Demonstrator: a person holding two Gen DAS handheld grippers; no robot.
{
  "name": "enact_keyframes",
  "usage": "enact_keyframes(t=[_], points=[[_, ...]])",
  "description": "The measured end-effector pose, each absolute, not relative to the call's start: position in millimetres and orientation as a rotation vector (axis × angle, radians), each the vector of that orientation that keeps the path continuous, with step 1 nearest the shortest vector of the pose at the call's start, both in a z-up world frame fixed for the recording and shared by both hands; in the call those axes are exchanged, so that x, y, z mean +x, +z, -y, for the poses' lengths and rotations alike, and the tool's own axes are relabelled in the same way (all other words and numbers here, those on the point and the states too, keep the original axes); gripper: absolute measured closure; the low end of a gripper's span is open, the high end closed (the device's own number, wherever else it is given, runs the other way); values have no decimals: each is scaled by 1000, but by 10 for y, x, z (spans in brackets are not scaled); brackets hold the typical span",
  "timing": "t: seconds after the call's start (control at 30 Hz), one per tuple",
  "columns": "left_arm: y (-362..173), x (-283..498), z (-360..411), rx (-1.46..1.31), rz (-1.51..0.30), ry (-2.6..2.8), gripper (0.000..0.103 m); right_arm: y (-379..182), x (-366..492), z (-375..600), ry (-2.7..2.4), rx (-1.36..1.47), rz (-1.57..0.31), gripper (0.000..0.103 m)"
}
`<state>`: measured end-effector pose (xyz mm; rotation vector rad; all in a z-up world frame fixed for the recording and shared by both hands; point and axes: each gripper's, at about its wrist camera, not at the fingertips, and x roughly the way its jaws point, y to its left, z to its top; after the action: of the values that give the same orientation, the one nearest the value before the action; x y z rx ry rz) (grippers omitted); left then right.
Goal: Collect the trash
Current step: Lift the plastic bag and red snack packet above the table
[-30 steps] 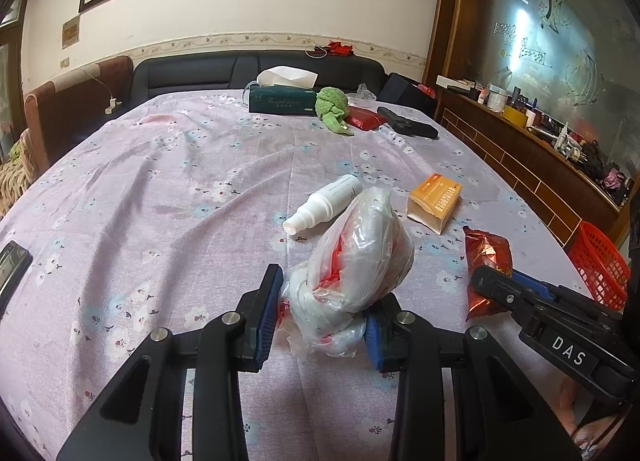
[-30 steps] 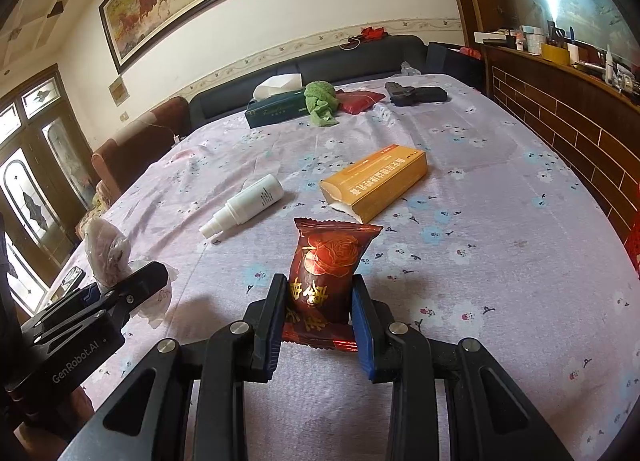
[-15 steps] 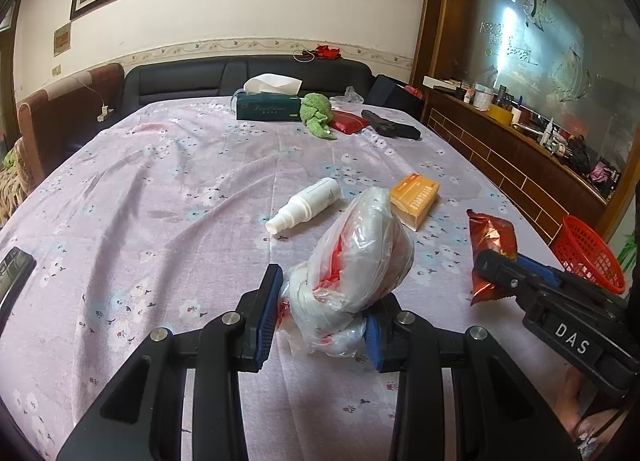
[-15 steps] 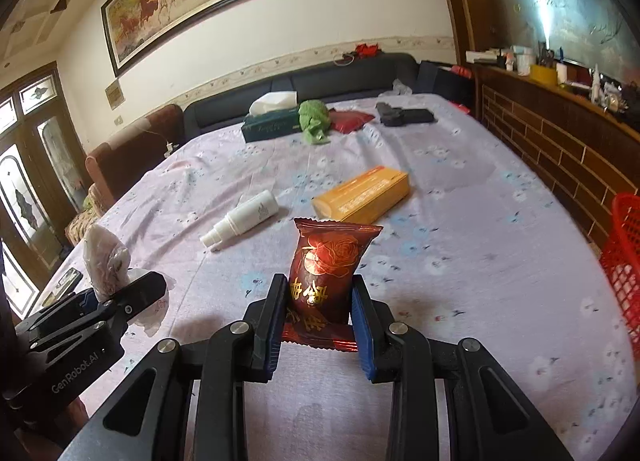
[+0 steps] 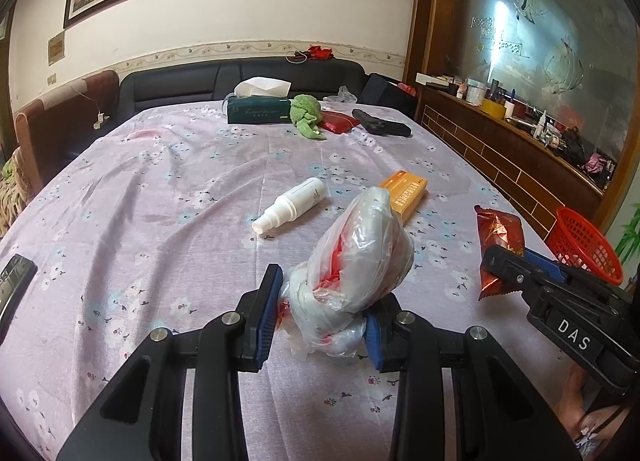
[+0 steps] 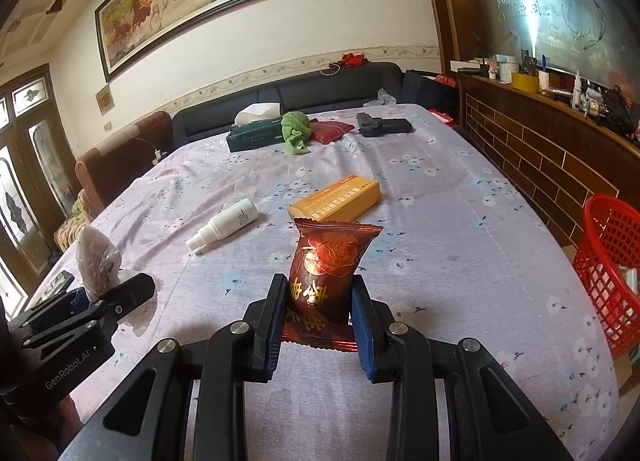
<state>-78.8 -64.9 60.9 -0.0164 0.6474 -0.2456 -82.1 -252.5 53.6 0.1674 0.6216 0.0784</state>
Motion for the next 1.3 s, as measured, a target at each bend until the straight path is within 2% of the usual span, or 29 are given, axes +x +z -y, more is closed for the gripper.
enact_keyframes(t=[1.07, 1.3], points=[[579, -752, 938, 37, -664, -277, 68, 510, -858, 2765, 44, 201, -617, 70], [713, -740, 1239, 63, -671, -383, 68, 572, -912, 3073, 21, 257, -602, 70]])
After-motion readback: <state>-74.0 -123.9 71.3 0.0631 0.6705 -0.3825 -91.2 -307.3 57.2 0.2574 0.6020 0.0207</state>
